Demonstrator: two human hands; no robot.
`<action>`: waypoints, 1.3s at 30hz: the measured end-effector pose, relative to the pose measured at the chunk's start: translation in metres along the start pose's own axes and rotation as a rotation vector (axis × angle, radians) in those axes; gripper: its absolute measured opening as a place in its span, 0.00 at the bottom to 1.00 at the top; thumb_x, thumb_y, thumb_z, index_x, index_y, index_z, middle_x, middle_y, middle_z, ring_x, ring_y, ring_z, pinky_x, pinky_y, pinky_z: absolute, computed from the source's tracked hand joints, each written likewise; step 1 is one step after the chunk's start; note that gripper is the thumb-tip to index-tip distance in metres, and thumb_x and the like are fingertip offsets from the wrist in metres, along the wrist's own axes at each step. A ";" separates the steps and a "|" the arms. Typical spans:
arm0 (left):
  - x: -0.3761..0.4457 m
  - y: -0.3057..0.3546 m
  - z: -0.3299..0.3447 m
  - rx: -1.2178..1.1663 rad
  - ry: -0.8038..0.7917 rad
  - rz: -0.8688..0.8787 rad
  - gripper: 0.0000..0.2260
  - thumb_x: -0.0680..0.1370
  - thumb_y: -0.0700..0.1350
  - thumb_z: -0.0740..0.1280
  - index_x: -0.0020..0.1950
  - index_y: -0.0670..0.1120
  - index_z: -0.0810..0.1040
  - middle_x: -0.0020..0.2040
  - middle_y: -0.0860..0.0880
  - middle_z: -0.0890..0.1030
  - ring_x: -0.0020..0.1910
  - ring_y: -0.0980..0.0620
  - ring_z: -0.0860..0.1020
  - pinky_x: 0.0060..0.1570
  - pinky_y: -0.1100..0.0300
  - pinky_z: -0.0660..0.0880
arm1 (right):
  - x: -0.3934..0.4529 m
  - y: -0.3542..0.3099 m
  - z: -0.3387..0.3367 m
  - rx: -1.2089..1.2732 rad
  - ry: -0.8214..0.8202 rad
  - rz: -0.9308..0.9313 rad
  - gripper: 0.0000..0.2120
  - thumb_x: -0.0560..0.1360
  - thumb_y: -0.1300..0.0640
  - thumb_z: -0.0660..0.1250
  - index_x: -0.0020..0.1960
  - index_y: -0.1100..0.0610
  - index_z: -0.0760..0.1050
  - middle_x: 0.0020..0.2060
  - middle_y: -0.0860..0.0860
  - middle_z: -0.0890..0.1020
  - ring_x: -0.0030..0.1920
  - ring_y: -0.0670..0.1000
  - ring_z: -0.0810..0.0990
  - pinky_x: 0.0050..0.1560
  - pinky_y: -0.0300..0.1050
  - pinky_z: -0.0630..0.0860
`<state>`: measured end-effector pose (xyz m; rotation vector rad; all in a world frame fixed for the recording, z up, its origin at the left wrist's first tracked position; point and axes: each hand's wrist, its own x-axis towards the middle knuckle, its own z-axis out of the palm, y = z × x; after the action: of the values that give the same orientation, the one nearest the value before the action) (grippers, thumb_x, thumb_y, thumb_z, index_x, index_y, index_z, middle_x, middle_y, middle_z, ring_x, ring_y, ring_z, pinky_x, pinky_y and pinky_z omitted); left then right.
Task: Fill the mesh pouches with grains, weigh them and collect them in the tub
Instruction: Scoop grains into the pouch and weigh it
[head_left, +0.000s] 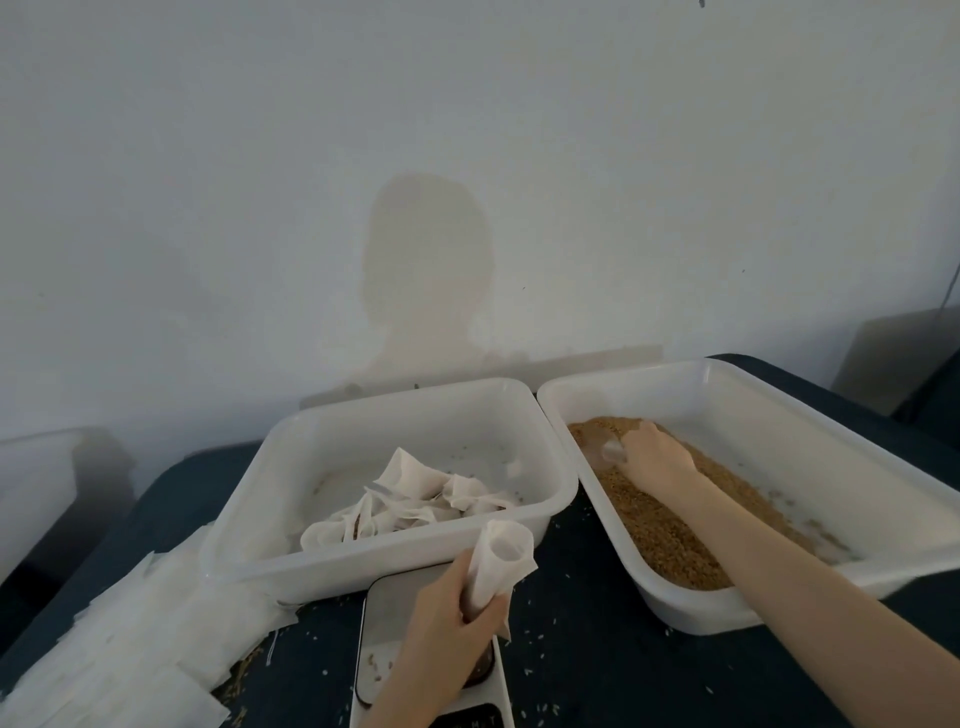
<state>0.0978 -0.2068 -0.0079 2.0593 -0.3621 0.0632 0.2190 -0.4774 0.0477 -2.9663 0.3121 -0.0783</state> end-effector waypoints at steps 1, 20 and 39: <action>0.000 0.000 0.000 -0.002 0.001 0.001 0.13 0.76 0.45 0.69 0.53 0.61 0.72 0.43 0.56 0.82 0.41 0.55 0.80 0.45 0.59 0.78 | 0.002 0.003 0.002 0.014 -0.002 -0.010 0.09 0.79 0.63 0.57 0.51 0.62 0.76 0.54 0.58 0.72 0.50 0.57 0.77 0.46 0.46 0.75; -0.004 0.001 -0.014 -0.003 0.071 -0.026 0.14 0.75 0.42 0.69 0.53 0.60 0.72 0.42 0.60 0.81 0.41 0.58 0.79 0.43 0.65 0.76 | -0.005 0.023 -0.003 0.171 0.160 -0.073 0.14 0.81 0.55 0.57 0.65 0.57 0.67 0.58 0.53 0.71 0.50 0.53 0.75 0.46 0.49 0.77; -0.021 -0.006 -0.081 0.062 0.148 -0.127 0.06 0.75 0.50 0.70 0.49 0.52 0.77 0.39 0.52 0.81 0.36 0.61 0.79 0.36 0.67 0.76 | -0.052 -0.012 -0.066 0.648 -0.344 -0.824 0.15 0.75 0.58 0.70 0.56 0.41 0.81 0.45 0.42 0.79 0.47 0.59 0.76 0.50 0.46 0.72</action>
<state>0.0884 -0.1292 0.0231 2.1193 -0.1388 0.1504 0.1656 -0.4651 0.1125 -2.2096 -0.8173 0.1958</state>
